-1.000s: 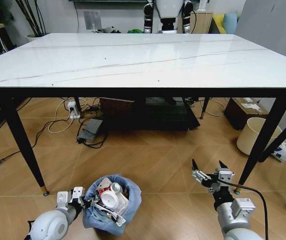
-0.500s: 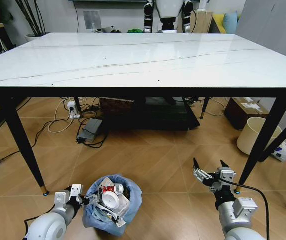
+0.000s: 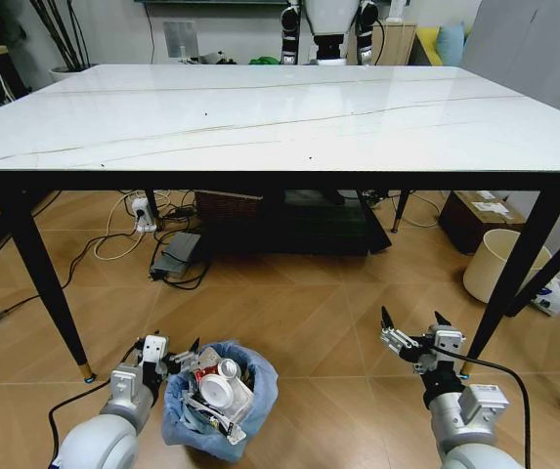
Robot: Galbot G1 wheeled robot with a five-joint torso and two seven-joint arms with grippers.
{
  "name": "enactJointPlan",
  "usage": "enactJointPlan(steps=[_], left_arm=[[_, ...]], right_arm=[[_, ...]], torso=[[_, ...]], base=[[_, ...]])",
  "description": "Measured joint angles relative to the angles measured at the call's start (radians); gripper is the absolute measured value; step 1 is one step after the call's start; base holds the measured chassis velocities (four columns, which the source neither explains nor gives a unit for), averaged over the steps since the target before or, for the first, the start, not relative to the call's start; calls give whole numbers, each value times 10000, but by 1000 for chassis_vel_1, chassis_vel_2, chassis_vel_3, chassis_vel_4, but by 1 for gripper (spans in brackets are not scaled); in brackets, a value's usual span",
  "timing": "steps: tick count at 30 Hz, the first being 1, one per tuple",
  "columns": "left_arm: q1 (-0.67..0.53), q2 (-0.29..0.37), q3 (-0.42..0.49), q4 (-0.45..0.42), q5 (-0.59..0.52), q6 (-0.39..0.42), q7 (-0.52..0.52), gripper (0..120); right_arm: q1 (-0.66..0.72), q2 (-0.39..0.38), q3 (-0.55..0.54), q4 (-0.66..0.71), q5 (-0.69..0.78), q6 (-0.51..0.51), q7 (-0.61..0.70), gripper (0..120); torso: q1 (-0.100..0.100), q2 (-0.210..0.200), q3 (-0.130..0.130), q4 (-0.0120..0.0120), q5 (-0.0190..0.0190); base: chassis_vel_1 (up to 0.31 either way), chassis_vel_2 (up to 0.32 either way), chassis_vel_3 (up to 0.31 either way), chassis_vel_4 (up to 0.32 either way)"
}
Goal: Pick up the trash bin and place the trash from the table into it.
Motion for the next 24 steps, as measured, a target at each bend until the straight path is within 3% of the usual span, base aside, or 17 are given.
enactJointPlan(steps=[1, 4, 9, 12, 18, 24], left_arm=[[0, 0, 0, 0, 0, 0, 0, 100], [168, 1, -279, -1049, 1043, -111, -159, 100], [306, 78, -517, -1893, 1420, 29, -134, 100], [617, 158, -1166, -2492, 1439, 73, 685, 100], [1172, 61, -2607, -2504, 1015, -55, 1858, 100], [1740, -262, -3383, -2541, 359, -83, 2016, 100]], right_arm=[[0, 0, 0, 0, 0, 0, 0, 100], [-6, 215, -14, 216, -66, -205, 129, 100], [-1, 383, -7, 484, -74, -392, 200, 100], [-2, 494, -8, 678, -55, -484, 218, 100], [168, 476, 161, 475, 56, -363, 302, 100], [216, 676, 47, 551, 144, -404, 418, 100]], torso=[[0, 0, 0, 0, 0], [0, 0, 0, 1, 1], [0, 1, 0, 1, 3], [0, 1, 0, -1, 0], [0, 1, 0, 0, 1], [0, 1, 1, 2, -1]], base=[[0, 0, 0, 0], [0, 0, 0, 0], [0, 0, 0, 0], [0, 0, 0, 0], [0, 0, 0, 0], [0, 0, 0, 0]])
